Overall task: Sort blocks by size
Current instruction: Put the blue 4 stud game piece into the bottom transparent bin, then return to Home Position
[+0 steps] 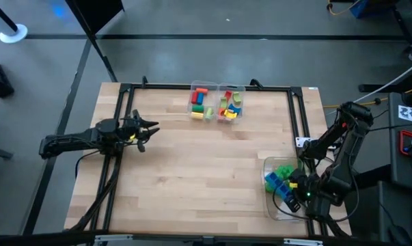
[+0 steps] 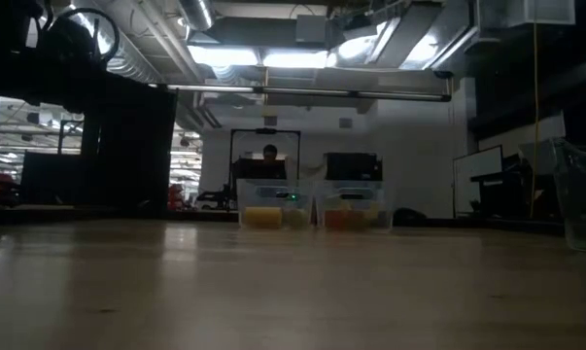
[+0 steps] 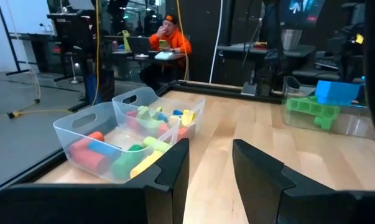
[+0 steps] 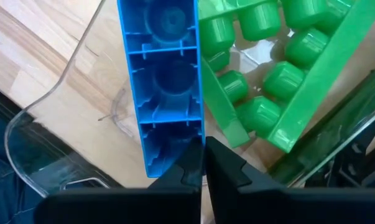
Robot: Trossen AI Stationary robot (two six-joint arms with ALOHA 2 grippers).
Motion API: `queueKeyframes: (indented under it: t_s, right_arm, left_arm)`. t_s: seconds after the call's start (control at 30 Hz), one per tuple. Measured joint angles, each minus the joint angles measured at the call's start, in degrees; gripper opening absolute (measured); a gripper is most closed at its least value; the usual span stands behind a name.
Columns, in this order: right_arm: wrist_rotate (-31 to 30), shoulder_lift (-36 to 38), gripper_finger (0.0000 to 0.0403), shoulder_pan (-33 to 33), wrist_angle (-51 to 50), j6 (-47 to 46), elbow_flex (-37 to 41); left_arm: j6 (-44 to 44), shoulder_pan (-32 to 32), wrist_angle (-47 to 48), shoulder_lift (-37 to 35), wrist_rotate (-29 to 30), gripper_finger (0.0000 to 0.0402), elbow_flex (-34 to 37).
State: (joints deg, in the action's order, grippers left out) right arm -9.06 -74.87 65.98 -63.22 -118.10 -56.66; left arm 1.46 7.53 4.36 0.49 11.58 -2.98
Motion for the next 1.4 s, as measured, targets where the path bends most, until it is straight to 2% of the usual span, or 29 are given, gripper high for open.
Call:
queueKeyframes:
  t_s: [0.33,0.5,0.67,0.77,0.87,0.97,1.1,1.27,1.4]
  right_arm:
    - [0.04,0.0,0.0022,0.0,0.13,-0.09,0.0]
    - [2.02,0.0,0.0079,0.0,0.15,-0.13,0.0]
    - [8.77,0.05,0.0143,0.0,0.15,0.13,0.0]
    - [14.63,0.85,0.0163,0.0,0.03,1.23,-0.13]
    - [13.28,1.59,0.0173,0.0,-1.0,1.71,-2.0]
    - [6.04,3.2,0.0177,0.0,-4.95,6.08,-5.47]
    - [-9.3,5.79,0.0177,-0.11,-13.38,12.52,-11.13]
    - [-36.64,9.07,0.0177,-0.11,-25.97,26.02,-17.52]
    - [-59.23,12.64,0.0177,-0.1,-25.89,44.02,-18.56]
  left_arm:
    - [-1.9,0.01,0.46,0.0,-0.02,0.0109,-0.07]
    - [-1.9,0.01,0.53,0.02,-0.02,0.0109,-0.07]
    - [-1.44,0.0,0.59,0.02,-0.02,0.0109,-0.07]
    - [-2.15,0.0,0.61,0.02,-0.02,0.0109,-0.07]
    - [-3.2,0.0,0.63,0.02,-0.02,0.0109,-0.07]
    - [-3.7,0.02,0.65,0.02,-0.02,0.0109,-0.07]
    - [-3.7,0.0,0.65,0.02,-0.02,0.0109,-0.07]
    - [-3.76,0.0,0.67,0.02,-0.02,0.0109,-0.07]
    - [-3.81,0.01,0.67,0.02,-0.02,0.0109,-0.07]
